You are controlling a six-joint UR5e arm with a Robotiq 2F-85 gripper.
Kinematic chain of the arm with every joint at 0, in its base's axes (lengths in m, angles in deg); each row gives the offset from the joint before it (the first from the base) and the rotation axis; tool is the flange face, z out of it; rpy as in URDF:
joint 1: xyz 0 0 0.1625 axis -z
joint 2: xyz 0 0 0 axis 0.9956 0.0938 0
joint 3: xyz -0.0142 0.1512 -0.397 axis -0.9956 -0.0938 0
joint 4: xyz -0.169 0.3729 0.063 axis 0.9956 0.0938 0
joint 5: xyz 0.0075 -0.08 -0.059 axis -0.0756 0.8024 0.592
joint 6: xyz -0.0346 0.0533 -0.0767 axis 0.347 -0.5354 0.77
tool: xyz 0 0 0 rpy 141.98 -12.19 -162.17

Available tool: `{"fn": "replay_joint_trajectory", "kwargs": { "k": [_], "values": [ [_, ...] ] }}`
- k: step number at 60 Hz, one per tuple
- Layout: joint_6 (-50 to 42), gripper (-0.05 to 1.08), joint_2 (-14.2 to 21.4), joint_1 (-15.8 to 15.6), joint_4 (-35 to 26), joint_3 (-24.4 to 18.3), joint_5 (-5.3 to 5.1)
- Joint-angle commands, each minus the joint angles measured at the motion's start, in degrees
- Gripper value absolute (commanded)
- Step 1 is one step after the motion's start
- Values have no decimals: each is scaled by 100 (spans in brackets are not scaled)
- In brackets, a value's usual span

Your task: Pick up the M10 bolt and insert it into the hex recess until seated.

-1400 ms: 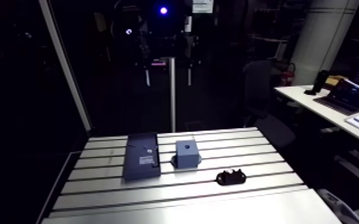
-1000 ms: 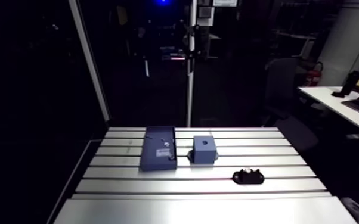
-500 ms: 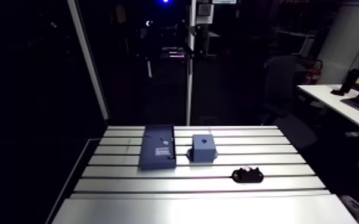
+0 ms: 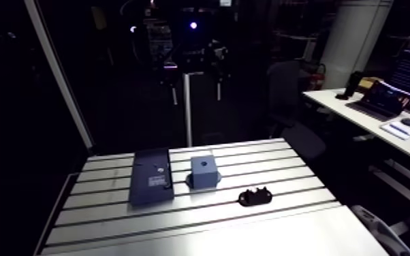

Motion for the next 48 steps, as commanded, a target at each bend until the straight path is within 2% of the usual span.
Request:
{"fn": "replay_joint_trajectory", "kwargs": {
  "k": [1,9,14,23,39,48],
  "values": [
    [297,1,35,414,778,659,10],
    [737,1,42,724,1334,1055,-47],
    [874,1,43,800,1501,1156,-83],
    [997,1,43,871,1659,1286,-241],
    [1165,1,-42,1254,1671,1384,-236],
    [1217,1,-94,1297,1671,1393,-227]
  ]
}}
